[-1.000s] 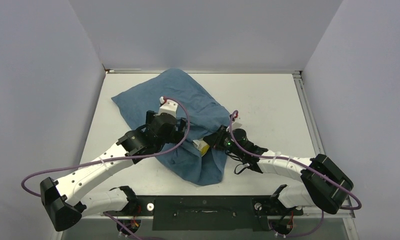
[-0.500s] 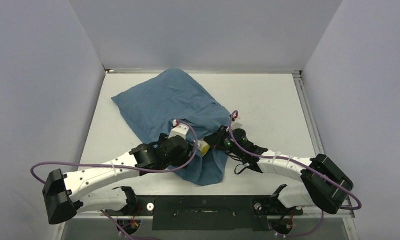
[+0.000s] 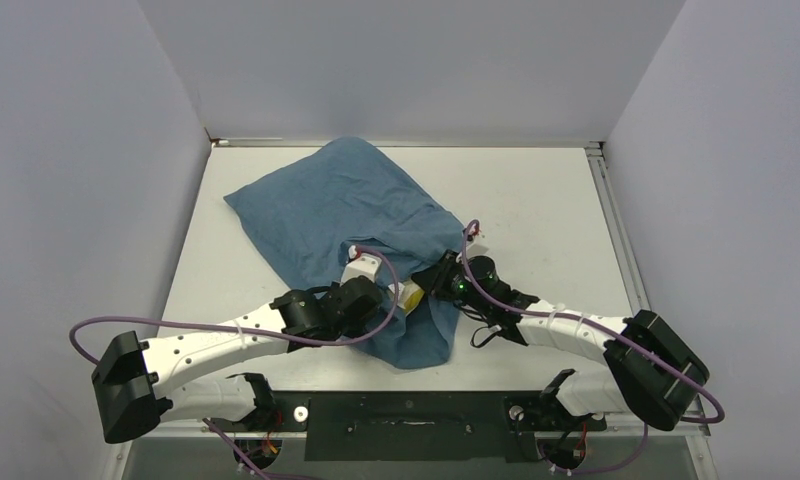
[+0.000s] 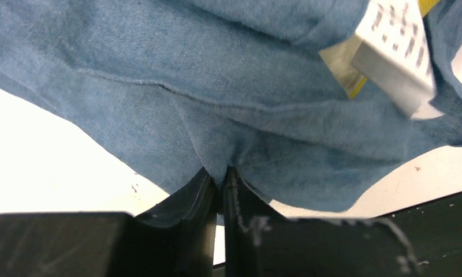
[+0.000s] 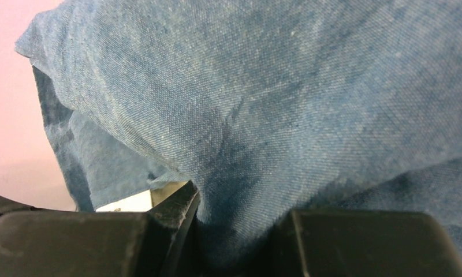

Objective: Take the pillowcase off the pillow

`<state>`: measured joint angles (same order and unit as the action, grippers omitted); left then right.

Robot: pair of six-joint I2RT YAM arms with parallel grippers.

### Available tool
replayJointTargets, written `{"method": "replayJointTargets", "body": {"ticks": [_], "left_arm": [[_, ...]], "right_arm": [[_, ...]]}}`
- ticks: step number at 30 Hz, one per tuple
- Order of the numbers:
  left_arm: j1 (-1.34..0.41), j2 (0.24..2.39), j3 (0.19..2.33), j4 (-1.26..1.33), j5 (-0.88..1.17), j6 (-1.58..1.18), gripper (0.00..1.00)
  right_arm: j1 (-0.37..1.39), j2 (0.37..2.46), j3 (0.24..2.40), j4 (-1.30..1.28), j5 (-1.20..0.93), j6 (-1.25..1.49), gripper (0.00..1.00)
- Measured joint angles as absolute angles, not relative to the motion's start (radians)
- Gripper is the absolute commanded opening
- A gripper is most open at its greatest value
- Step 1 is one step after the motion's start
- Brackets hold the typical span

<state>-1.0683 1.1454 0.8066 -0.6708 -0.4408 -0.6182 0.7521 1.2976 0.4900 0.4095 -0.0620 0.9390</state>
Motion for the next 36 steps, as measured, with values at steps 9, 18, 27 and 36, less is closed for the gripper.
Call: {"method": "replayJointTargets", "body": {"ticks": [9,18,27,36], "left_arm": [[-1.068,1.146,0.854,-0.762,-0.524,-0.619,0.0],[-1.053,1.16,0.86,-0.802,-0.617,-0.621,0.0],[-1.032,1.215,0.809,-0.687,-0.633,-0.667,0.0],[-0.897,1.198,0.584,-0.39,-0.625,-0.776,0.16]], "right_arm": [[0.674,1.231,0.457,0.387,-0.106,0.926,0.05],[0.514,1.119,0.427,0.345,-0.238,0.932,0.05],[0.326,1.026,0.389,0.336,-0.437,0.992,0.05],[0.26,1.024,0.362,0.366,-0.61,1.073,0.05]]}}
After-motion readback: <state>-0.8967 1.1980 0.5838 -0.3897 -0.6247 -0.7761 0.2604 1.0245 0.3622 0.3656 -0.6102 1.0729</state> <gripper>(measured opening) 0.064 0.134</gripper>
